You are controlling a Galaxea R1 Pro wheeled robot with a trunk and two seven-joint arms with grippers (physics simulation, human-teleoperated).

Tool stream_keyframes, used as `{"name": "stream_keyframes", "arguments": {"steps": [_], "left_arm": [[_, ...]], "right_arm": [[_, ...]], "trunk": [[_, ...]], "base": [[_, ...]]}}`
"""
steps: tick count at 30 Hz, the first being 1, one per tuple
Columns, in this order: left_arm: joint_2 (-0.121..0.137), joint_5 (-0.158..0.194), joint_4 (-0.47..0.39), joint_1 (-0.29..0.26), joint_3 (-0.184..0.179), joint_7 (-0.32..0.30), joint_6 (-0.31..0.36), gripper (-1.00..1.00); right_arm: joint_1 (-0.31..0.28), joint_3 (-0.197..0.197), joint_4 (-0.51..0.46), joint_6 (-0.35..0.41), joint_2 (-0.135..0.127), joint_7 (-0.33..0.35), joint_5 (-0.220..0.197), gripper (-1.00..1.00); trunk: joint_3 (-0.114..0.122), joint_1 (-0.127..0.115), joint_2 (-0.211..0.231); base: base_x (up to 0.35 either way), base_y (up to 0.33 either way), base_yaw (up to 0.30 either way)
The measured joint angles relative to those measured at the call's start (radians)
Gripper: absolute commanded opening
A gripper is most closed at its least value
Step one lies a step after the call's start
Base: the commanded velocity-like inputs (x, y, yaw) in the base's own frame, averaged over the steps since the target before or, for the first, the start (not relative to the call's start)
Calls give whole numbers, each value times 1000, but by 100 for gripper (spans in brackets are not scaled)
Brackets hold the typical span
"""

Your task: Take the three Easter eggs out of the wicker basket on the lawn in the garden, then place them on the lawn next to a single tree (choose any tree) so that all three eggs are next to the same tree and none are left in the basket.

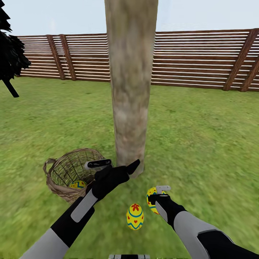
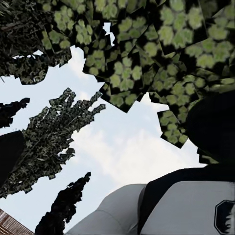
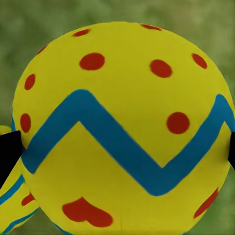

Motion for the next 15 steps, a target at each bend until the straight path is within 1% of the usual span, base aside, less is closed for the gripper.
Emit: {"name": "stream_keyframes", "arguments": {"steps": [3,4,5,7,10,15], "left_arm": [[2,0,-30,0,-3,0,2,100],[14,1,-51,0,-3,-1,3,100],[45,5,-81,0,-4,-1,4,100],[79,10,-123,0,-4,-1,4,100],[84,12,-134,0,-5,-2,4,100],[82,11,-135,0,-8,-1,4,100]], "right_arm": [[0,0,-1,0,-2,0,2,-100],[0,0,-2,-1,-2,0,3,-100],[0,0,-2,-1,-3,-1,3,-100],[0,0,-2,-2,-4,-1,4,-100],[0,1,0,-2,-4,-3,4,-100],[0,1,1,-1,-5,-8,4,-100]], "trunk": [[-12,1,-1],[-15,2,-1],[-19,2,-1],[-27,3,-2],[-39,5,-2],[-58,7,-4]], "base": [[0,0,0],[0,0,0],[0,0,0],[0,0,0],[0,0,0],[0,0,0]]}}
